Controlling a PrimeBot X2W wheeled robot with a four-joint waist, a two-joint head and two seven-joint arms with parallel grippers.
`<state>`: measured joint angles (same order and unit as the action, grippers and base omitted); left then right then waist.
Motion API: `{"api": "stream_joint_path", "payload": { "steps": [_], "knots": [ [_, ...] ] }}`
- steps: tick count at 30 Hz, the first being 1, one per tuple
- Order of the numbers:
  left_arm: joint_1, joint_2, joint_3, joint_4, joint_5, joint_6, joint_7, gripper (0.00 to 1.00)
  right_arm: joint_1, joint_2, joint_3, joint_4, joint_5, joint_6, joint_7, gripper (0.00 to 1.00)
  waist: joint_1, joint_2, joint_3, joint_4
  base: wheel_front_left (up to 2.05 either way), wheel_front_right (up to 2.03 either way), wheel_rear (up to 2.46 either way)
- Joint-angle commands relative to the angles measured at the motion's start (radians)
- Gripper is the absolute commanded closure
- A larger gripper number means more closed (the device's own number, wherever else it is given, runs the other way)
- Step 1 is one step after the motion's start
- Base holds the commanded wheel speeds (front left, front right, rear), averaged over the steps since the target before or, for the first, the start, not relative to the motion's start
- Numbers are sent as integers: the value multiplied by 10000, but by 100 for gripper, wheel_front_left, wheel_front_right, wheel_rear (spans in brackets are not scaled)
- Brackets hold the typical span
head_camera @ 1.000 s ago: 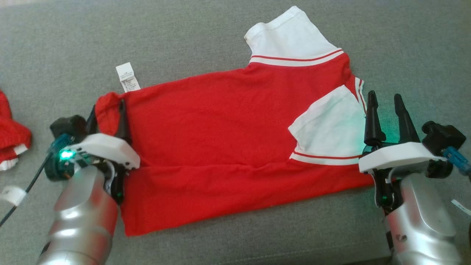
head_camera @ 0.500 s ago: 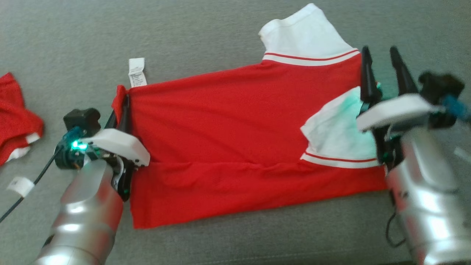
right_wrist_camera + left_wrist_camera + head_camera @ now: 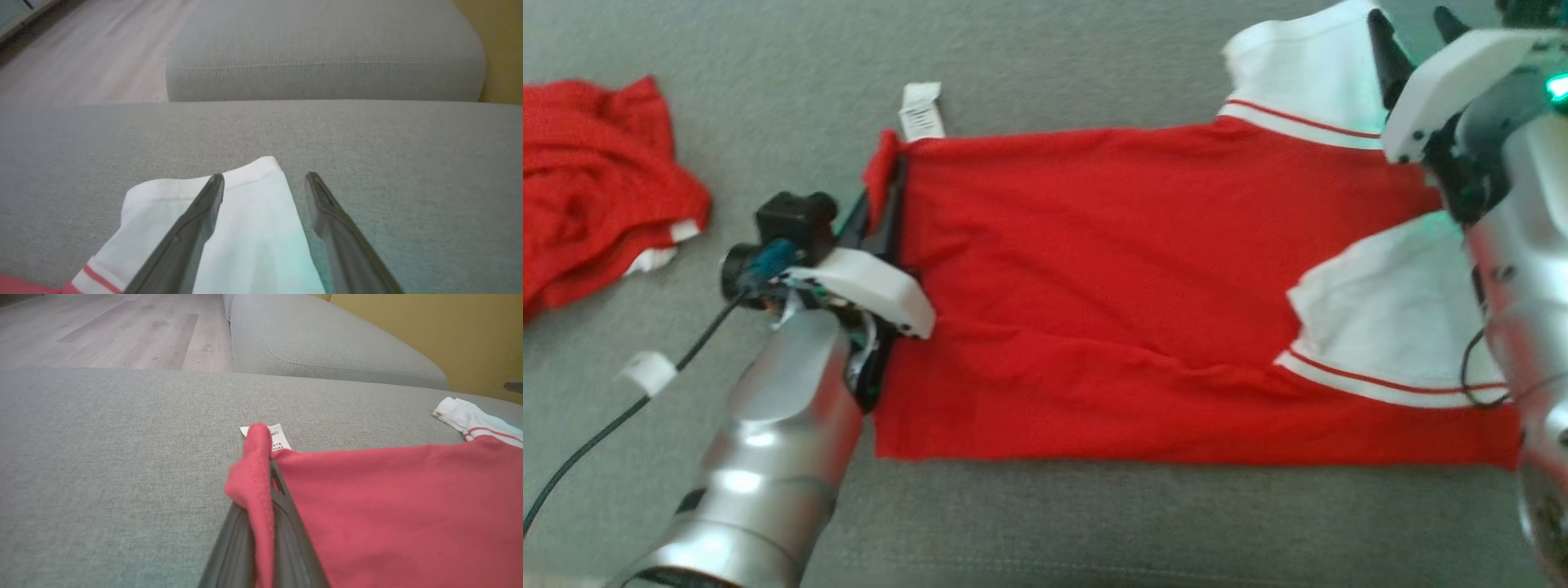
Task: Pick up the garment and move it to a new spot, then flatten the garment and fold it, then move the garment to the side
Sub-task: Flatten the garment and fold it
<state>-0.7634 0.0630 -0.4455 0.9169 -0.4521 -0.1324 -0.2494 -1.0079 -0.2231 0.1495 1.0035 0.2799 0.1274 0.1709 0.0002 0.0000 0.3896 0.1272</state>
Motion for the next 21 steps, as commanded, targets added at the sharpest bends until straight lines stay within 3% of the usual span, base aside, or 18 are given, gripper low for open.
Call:
{"api": "stream_joint_path", "payload": {
  "steps": [1, 9, 17, 18, 19, 21],
  "knots": [
    [-490, 196, 115, -320, 16, 18, -122, 100, -358, -29, 117, -114, -110, 33, 153, 0, -2, 0, 313, 335, 0, 0, 0],
    [-841, -41, -665, -574, -392, 18, -123, 100, -1400, -675, -113, 1354, -1158, 33, 639, 0, -2, 0, 803, 894, 0, 0, 0],
    [-948, -76, -796, -641, -600, 18, -123, 100, -1375, -127, 299, 1873, -625, 33, 1222, 0, -2, 0, 1010, 956, 0, 0, 0],
    [-970, -77, -775, -646, -602, 18, -123, 100, -1371, -101, 374, 1874, -506, 33, 1299, 12, -2, 0, 1036, 950, 0, 0, 0],
    [-990, -77, -755, -653, -597, 18, -123, 100, -1367, -93, 486, 1867, -423, 33, 1382, 100, -2, 0, 1060, 941, 0, 0, 0],
    [-1012, -73, -729, -665, -589, 18, -123, 100, -1374, -142, 615, 1851, -398, 33, 1430, 100, -2, 0, 1081, 929, 0, 0, 0]
  ]
}}
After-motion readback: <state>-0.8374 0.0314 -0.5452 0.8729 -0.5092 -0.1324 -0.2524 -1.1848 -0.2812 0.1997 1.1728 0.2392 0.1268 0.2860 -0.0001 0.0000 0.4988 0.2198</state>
